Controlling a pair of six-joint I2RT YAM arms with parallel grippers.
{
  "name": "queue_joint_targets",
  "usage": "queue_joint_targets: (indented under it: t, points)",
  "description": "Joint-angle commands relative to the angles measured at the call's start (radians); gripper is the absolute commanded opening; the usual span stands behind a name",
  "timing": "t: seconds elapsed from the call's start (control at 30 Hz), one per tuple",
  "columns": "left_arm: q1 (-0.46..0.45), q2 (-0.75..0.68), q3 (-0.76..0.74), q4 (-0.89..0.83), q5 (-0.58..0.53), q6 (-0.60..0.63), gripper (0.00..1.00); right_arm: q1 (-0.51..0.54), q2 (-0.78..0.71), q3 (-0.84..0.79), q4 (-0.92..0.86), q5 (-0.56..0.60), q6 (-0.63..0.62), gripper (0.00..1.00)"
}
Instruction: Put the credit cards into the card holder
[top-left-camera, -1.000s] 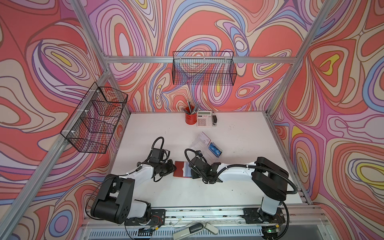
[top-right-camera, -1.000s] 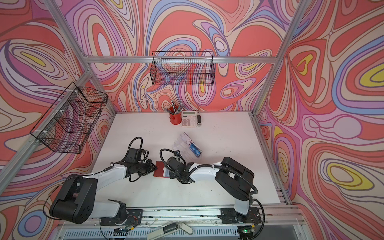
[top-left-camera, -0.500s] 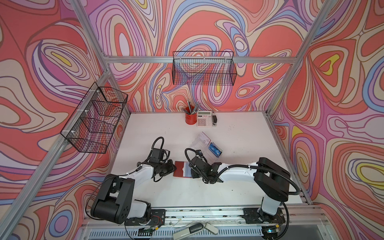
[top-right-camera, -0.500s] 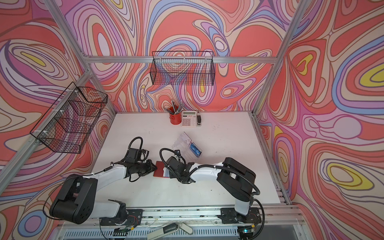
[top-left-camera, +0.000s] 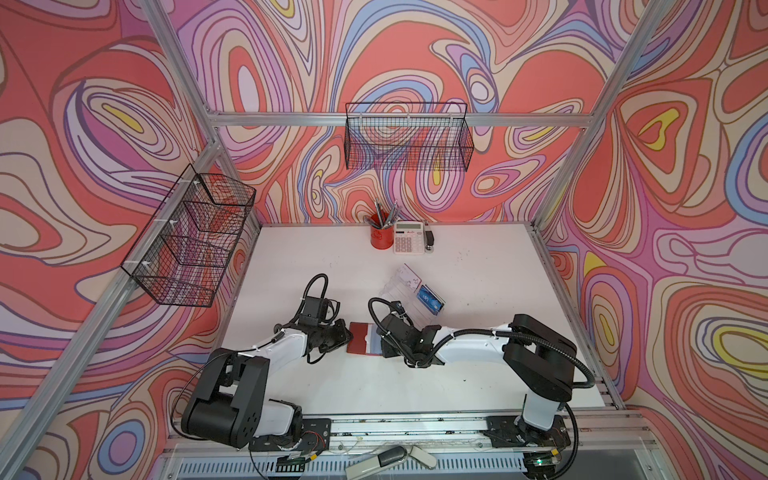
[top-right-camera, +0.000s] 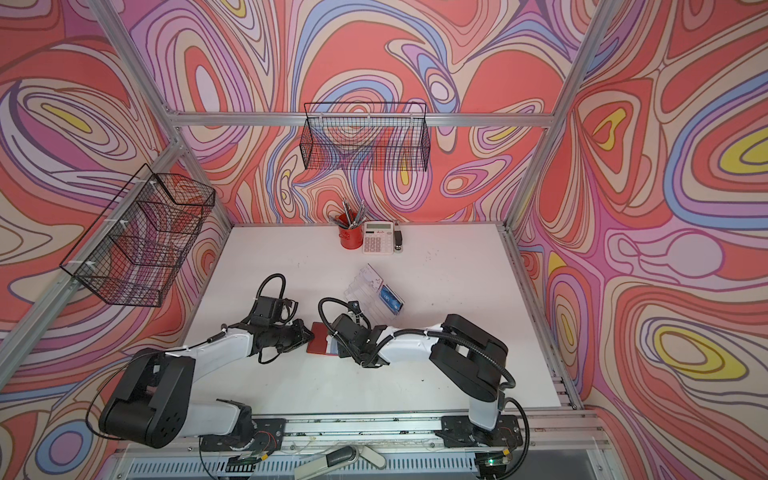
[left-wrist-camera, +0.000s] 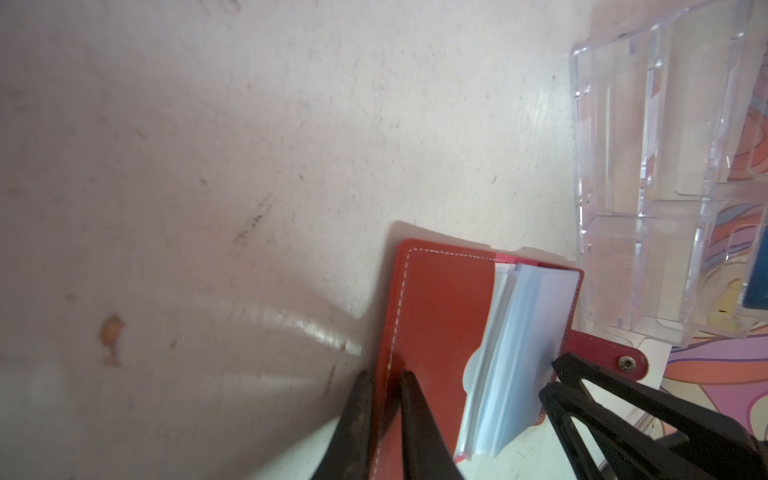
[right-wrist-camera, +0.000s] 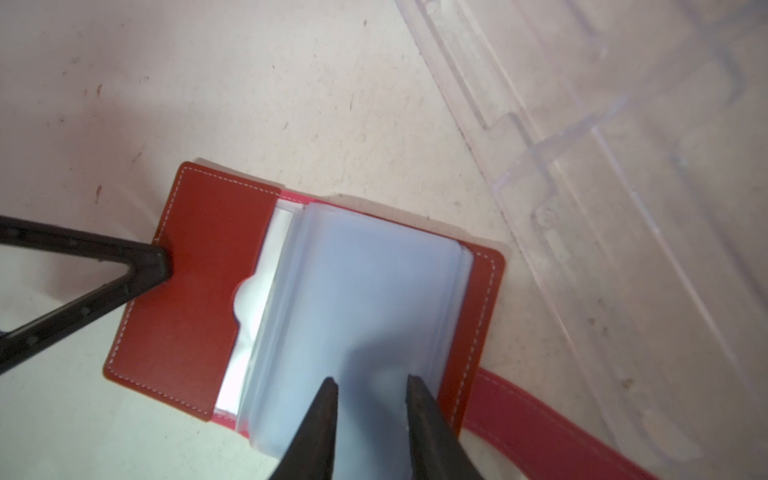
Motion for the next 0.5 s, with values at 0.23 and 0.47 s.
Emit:
queue_joint_targets:
  t: [0.23,0.47]
  points:
    - [0.003,0.0,0.007,-0.032,-0.01,0.012,0.17,0.006,0.049,0.026,0.035,-0.039,0.016,0.31]
    - [0.003,0.001,0.007,-0.032,-0.008,0.012,0.17,0.006,0.082,0.055,0.053,-0.071,0.015,0.31]
